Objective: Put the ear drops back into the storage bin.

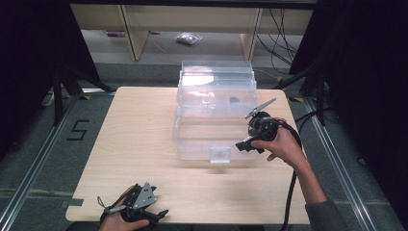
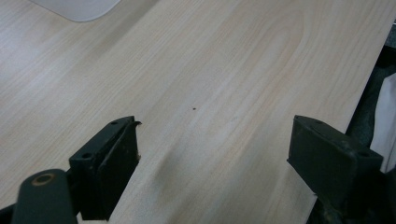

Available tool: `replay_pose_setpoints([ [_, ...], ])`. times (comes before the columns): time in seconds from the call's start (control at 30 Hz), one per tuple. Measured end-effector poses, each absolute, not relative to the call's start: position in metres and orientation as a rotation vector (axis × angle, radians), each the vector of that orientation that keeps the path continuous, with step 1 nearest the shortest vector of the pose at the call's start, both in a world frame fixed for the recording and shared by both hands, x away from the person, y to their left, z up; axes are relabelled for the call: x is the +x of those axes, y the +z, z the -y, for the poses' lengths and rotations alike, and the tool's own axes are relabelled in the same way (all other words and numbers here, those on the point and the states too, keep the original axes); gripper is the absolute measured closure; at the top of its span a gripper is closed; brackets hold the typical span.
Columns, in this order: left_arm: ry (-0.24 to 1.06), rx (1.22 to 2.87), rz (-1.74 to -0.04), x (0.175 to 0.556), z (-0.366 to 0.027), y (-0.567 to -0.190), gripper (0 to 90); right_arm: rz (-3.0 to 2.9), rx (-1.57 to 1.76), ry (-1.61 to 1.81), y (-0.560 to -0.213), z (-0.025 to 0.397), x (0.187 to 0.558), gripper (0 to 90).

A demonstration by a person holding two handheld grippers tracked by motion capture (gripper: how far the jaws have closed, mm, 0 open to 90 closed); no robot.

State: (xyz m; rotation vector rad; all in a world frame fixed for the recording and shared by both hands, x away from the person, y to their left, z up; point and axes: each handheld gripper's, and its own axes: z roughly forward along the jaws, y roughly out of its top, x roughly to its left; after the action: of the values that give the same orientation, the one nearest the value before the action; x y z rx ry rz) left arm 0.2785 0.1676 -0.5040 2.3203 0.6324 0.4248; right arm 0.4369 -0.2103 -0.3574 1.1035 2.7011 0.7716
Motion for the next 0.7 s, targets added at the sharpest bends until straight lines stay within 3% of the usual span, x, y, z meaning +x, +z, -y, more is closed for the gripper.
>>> replay_pose_setpoints([
  [0.7,0.427,2.317,-0.633,0.279,-0.168,-0.504,15.6,-2.69,1.018,0.897,-0.367,0.219,0.406,22.1],
])
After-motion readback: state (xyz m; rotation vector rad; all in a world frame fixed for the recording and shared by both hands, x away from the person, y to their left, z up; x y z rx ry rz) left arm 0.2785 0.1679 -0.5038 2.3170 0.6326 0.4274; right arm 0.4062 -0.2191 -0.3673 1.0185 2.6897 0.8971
